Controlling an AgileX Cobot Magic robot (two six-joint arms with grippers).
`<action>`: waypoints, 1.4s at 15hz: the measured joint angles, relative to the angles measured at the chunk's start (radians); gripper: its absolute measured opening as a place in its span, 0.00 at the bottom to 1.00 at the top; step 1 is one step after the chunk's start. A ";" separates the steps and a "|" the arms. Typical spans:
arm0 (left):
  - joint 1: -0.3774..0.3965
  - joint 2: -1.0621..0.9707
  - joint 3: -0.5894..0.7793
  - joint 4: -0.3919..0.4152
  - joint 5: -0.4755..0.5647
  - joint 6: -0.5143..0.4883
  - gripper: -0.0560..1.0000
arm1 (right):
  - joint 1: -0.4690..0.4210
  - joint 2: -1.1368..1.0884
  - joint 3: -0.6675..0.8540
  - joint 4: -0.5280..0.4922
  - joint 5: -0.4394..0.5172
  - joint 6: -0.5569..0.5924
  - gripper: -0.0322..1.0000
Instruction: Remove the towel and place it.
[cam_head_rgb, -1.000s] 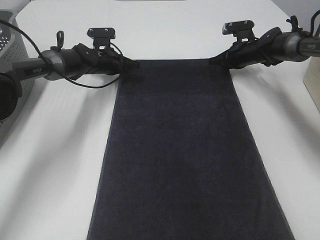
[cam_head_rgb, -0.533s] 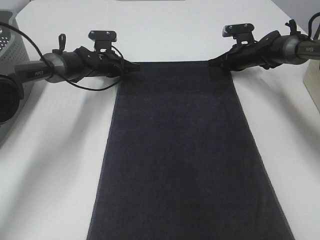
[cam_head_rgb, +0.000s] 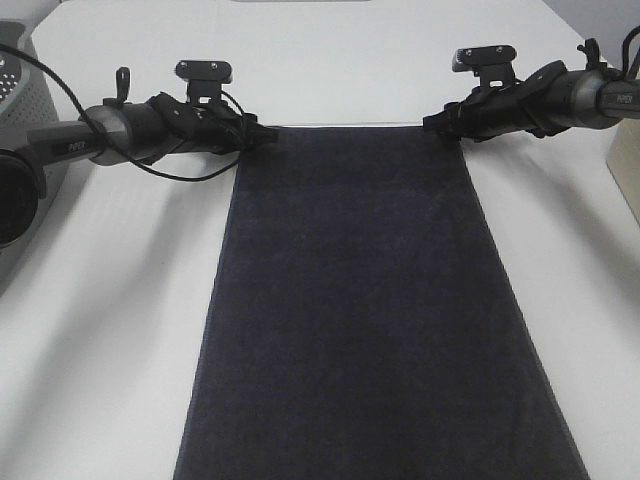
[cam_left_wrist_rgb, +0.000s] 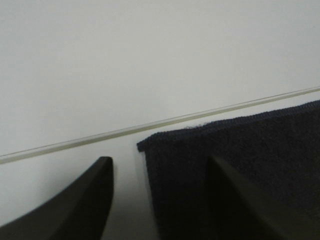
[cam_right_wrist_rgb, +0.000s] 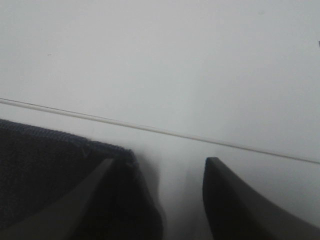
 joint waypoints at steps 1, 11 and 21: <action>0.000 0.000 0.000 0.001 -0.008 0.000 0.63 | 0.000 0.000 0.000 0.000 0.000 0.000 0.57; 0.059 -0.194 -0.003 0.094 0.308 -0.102 0.68 | 0.000 -0.148 0.000 -0.002 0.166 0.012 0.60; 0.128 -0.381 -0.062 0.624 1.073 -0.643 0.68 | 0.000 -0.374 -0.003 -0.505 0.923 0.738 0.60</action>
